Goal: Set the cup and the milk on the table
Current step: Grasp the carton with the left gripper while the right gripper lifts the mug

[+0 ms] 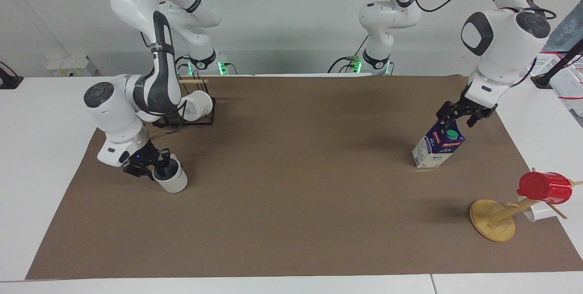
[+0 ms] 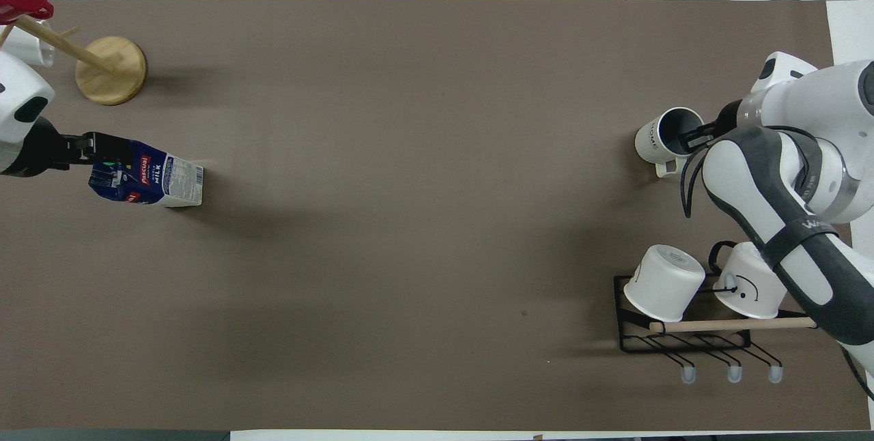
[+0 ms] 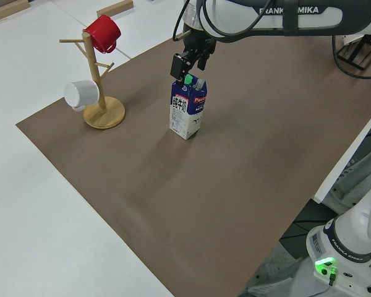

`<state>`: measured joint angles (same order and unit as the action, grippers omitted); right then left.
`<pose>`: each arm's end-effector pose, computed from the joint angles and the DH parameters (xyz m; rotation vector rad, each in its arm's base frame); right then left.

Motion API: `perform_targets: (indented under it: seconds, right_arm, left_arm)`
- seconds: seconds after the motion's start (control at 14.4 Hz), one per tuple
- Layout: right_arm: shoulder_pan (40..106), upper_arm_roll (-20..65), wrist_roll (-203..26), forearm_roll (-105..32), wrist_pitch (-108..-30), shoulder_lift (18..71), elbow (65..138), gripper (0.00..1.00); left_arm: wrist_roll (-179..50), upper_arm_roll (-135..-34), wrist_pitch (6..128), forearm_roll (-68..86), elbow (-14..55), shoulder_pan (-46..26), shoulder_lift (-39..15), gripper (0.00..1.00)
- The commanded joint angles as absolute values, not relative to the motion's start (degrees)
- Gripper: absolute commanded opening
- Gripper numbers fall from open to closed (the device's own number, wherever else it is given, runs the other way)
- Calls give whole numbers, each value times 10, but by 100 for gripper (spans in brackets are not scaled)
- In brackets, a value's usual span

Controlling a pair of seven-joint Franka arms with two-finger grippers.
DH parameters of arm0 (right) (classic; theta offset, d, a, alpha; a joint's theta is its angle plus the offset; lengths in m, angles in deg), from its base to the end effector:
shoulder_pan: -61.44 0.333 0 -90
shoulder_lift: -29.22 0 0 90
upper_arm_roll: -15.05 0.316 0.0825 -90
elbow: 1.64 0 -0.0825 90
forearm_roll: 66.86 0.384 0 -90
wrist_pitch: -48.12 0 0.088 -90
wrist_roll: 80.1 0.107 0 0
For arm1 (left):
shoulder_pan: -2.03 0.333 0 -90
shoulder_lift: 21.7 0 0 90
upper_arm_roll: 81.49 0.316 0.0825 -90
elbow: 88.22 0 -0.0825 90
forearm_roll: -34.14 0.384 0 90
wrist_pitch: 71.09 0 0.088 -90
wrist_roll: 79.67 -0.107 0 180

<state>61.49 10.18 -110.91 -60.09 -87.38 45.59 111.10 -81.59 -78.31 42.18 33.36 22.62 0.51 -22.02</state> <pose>0.6157 -0.0482 0.3388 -3.0536 -0.5853 -0.1981 0.5621 0.0155 0.4895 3.1292 0.0009 0.0757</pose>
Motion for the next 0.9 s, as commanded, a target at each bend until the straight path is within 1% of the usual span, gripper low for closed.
perform_targets:
  seconds: [0.0,0.07,0.28,0.42,0.55,0.62,0.69,0.76,0.83]
  right_arm:
    - [623,104,-1098,-585,-865,456,1103,0]
    - [623,104,-1096,-585,-857,454,1095,0]
    - [637,104,-1066,-590,-779,437,1048,0]
    - [678,103,-997,-609,-712,432,1004,0]
    - [719,105,-923,-635,-693,433,983,0]
    - [745,104,-894,-636,-699,432,988,0]
    - [765,105,-869,-636,-705,431,992,0]
    - [790,105,-844,-636,-710,430,993,0]
    - [818,105,-815,-636,-718,430,995,0]
  left_arm:
    - [-815,-785,440,327,245,11,-224,100]
    - [-811,-785,442,327,248,10,-224,100]
    - [-801,-785,456,327,264,5,-226,100]
    - [-787,-785,458,327,269,4,-226,100]
    - [-790,-785,462,327,267,4,-225,100]
    - [-788,-785,464,327,266,4,-224,89]
    - [-787,-785,464,327,265,4,-224,64]
    - [-788,-785,463,327,265,4,-224,43]
    - [-788,-785,463,327,264,4,-224,10]
